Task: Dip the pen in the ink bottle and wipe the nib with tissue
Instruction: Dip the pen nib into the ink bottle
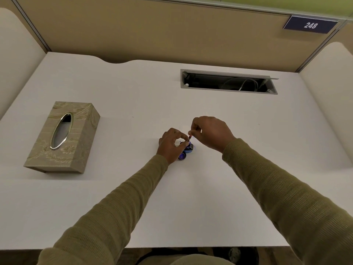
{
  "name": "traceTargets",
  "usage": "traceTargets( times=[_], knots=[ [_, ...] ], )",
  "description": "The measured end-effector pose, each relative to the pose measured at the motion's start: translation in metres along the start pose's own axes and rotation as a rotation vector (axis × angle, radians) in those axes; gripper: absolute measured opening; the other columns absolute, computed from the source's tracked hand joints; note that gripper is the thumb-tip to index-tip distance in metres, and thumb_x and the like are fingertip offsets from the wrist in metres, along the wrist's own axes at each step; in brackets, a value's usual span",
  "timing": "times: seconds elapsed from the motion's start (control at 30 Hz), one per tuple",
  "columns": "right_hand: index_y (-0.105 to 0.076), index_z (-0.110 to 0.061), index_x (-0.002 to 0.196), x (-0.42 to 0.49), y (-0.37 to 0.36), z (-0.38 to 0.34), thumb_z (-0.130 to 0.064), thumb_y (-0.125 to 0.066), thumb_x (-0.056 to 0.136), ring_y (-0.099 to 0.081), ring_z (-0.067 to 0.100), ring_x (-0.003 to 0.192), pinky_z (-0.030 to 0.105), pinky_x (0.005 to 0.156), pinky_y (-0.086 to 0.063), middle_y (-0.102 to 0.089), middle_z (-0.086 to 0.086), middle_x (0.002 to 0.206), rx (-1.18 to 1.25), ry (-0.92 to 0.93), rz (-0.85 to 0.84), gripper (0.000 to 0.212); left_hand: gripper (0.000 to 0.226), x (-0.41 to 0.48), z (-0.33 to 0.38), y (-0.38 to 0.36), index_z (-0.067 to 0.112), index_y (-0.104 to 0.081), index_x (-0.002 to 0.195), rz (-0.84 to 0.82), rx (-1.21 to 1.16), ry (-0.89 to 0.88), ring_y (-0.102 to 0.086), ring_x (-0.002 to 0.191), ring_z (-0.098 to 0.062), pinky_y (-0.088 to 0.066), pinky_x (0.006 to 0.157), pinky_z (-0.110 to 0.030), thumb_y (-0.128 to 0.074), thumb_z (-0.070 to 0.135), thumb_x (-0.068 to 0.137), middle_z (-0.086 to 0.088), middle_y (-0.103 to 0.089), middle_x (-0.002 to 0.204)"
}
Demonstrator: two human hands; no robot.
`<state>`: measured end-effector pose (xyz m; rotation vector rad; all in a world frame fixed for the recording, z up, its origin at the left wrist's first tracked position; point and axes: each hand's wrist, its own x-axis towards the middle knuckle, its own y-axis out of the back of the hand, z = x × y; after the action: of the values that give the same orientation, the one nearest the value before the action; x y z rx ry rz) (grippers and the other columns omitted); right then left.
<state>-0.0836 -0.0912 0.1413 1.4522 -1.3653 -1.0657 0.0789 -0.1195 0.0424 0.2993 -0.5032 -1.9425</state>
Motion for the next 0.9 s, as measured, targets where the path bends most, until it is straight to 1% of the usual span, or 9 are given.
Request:
traceTargets(
  times=[0.1,0.17,0.27,0.33,0.43,0.57,0.67,0.8,0.9],
  knots=[
    [-0.064,-0.023,0.101,-0.0017,0.0008,0.001,-0.037,-0.061,0.093,-0.057,0.014,0.081,0.029,0.066,-0.041,-0.066,-0.008,0.089,0.018,0.021,-0.01,0.016,0.018,0.0009,-0.0003,-0.0002,0.041,-0.059,0.085,0.008,0.011,-0.004,-0.051,0.103,-0.015,-0.041,0.098,-0.052,-0.069,0.026,0.082,0.006,-0.057,0.102],
    [-0.063,-0.024,0.104,-0.0025,0.0013,0.0019,-0.031,-0.06,0.092,-0.057,0.014,0.08,0.027,0.065,-0.038,-0.067,-0.008,0.091,0.008,0.039,-0.018,0.014,0.019,0.0016,-0.0003,-0.0005,0.041,-0.059,0.085,0.008,0.014,-0.003,-0.052,0.103,-0.015,-0.042,0.098,-0.052,-0.07,0.025,0.082,0.006,-0.057,0.102],
    [-0.064,-0.023,0.101,-0.0017,0.001,0.0031,-0.023,-0.057,0.092,-0.059,0.016,0.082,0.028,0.065,-0.041,-0.068,-0.006,0.093,0.0,0.032,-0.027,0.012,0.017,0.0017,0.0,-0.0011,0.04,-0.061,0.085,0.001,0.019,-0.003,-0.052,0.104,-0.016,-0.042,0.098,-0.051,-0.07,0.025,0.082,0.006,-0.057,0.103],
    [-0.065,-0.022,0.097,-0.0009,0.001,0.0026,-0.027,-0.058,0.094,-0.061,0.018,0.085,0.033,0.069,-0.048,-0.068,-0.006,0.093,0.0,0.013,-0.034,0.009,0.015,0.0011,0.0002,-0.0016,0.039,-0.062,0.085,0.004,0.011,-0.008,-0.052,0.103,-0.016,-0.042,0.098,-0.051,-0.069,0.026,0.082,0.006,-0.057,0.102],
    [-0.064,-0.02,0.094,-0.0011,0.001,0.0014,-0.035,-0.058,0.094,-0.061,0.018,0.084,0.036,0.071,-0.051,-0.068,-0.005,0.091,-0.003,-0.001,-0.029,0.016,0.016,0.0004,-0.0004,-0.002,0.039,-0.062,0.085,0.006,0.011,-0.01,-0.052,0.103,-0.017,-0.042,0.097,-0.051,-0.069,0.025,0.082,0.005,-0.057,0.102],
    [-0.061,-0.023,0.104,-0.004,0.0015,0.0016,-0.032,-0.059,0.094,-0.055,0.013,0.076,0.028,0.066,-0.041,-0.066,-0.007,0.092,0.013,0.027,-0.027,0.014,0.015,0.0008,0.0002,-0.002,0.036,-0.062,0.086,0.004,0.015,0.002,-0.052,0.104,-0.016,-0.041,0.098,-0.051,-0.07,0.024,0.084,0.005,-0.058,0.102],
    [-0.063,-0.024,0.102,-0.0049,0.0019,0.0018,-0.024,-0.057,0.093,-0.057,0.015,0.079,0.029,0.065,-0.041,-0.067,-0.006,0.094,0.001,0.037,-0.025,0.011,0.015,0.0004,0.0006,-0.0014,0.037,-0.062,0.086,0.004,0.021,0.002,-0.052,0.103,-0.016,-0.042,0.098,-0.05,-0.07,0.025,0.083,0.005,-0.058,0.103],
    [-0.064,-0.02,0.095,-0.0035,0.0012,0.0,-0.035,-0.057,0.096,-0.061,0.018,0.084,0.034,0.07,-0.049,-0.067,-0.004,0.092,-0.011,0.016,-0.004,0.017,0.016,-0.0006,0.001,-0.0015,0.039,-0.062,0.086,-0.003,0.025,-0.005,-0.052,0.104,-0.017,-0.04,0.098,-0.049,-0.069,0.025,0.082,0.004,-0.058,0.103],
    [-0.063,-0.022,0.102,-0.0045,0.0015,-0.0002,-0.038,-0.059,0.095,-0.055,0.013,0.078,0.029,0.066,-0.041,-0.066,-0.007,0.091,0.016,0.024,-0.003,0.017,0.017,0.0001,0.0012,-0.0017,0.036,-0.063,0.087,0.006,0.023,0.004,-0.052,0.104,-0.017,-0.04,0.098,-0.049,-0.072,0.022,0.083,0.003,-0.058,0.103]
  ],
)
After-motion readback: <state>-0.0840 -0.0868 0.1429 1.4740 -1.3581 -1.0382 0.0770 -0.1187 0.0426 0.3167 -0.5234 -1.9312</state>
